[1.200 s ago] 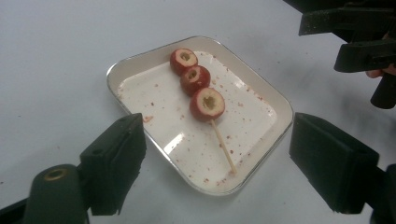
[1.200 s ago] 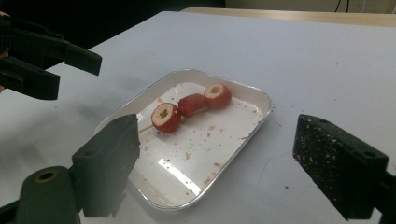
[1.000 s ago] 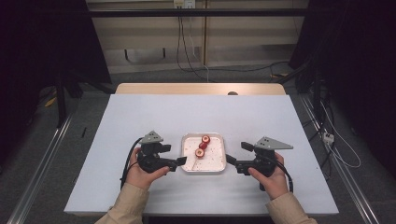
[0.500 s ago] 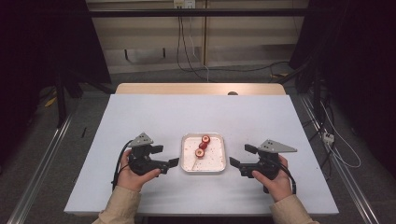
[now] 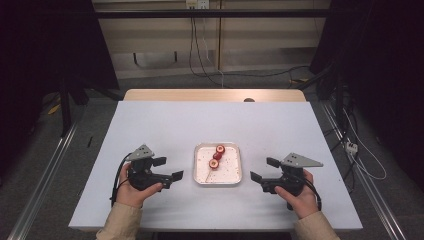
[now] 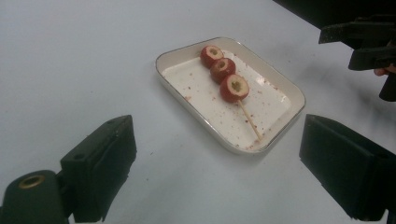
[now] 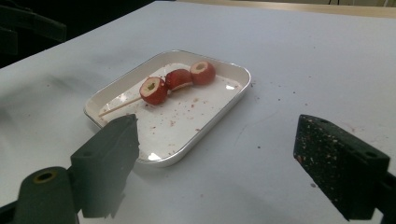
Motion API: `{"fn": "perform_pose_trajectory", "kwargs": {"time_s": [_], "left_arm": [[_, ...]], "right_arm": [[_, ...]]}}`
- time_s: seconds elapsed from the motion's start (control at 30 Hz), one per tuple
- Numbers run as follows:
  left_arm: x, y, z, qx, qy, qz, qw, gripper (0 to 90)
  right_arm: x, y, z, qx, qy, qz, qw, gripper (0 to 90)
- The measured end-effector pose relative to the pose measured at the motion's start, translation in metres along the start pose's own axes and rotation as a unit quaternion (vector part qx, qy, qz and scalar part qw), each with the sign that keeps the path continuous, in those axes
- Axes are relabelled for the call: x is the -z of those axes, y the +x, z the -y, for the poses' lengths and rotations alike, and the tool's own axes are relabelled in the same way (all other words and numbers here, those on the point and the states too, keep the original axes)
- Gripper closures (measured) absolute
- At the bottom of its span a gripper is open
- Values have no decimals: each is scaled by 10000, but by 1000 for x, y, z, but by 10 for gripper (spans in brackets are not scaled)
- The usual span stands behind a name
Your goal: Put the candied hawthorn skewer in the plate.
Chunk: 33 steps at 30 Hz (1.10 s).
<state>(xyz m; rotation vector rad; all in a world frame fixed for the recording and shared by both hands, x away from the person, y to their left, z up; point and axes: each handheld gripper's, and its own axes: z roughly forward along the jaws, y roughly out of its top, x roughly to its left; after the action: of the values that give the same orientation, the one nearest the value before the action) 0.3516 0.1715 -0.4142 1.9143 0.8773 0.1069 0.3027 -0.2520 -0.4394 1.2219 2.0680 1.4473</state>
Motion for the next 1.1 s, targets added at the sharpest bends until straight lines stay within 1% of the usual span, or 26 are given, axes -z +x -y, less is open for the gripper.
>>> {"fn": "perform_pose_trajectory", "kwargs": {"time_s": [0.17,0.3,0.5,0.63,0.73,1.1], "left_arm": [[4,4,3,51,-23,-13,10000,105],[6,7,5,55,-15,-52,10000,102],[9,11,9,63,-2,-55,10000,101],[11,15,10,96,-25,-102,9999,101],[14,17,10,73,-30,-132,9999,101],[20,24,15,118,-38,-230,9997,98]], "right_arm": [[2,-1,3,24,16,5,10000,138],[5,-2,6,39,15,36,10000,138],[11,-5,10,27,-3,78,10000,135],[14,-7,12,39,-10,85,10000,134],[17,-9,14,39,-29,96,9999,132],[26,-15,19,12,-55,215,9998,131]]}}
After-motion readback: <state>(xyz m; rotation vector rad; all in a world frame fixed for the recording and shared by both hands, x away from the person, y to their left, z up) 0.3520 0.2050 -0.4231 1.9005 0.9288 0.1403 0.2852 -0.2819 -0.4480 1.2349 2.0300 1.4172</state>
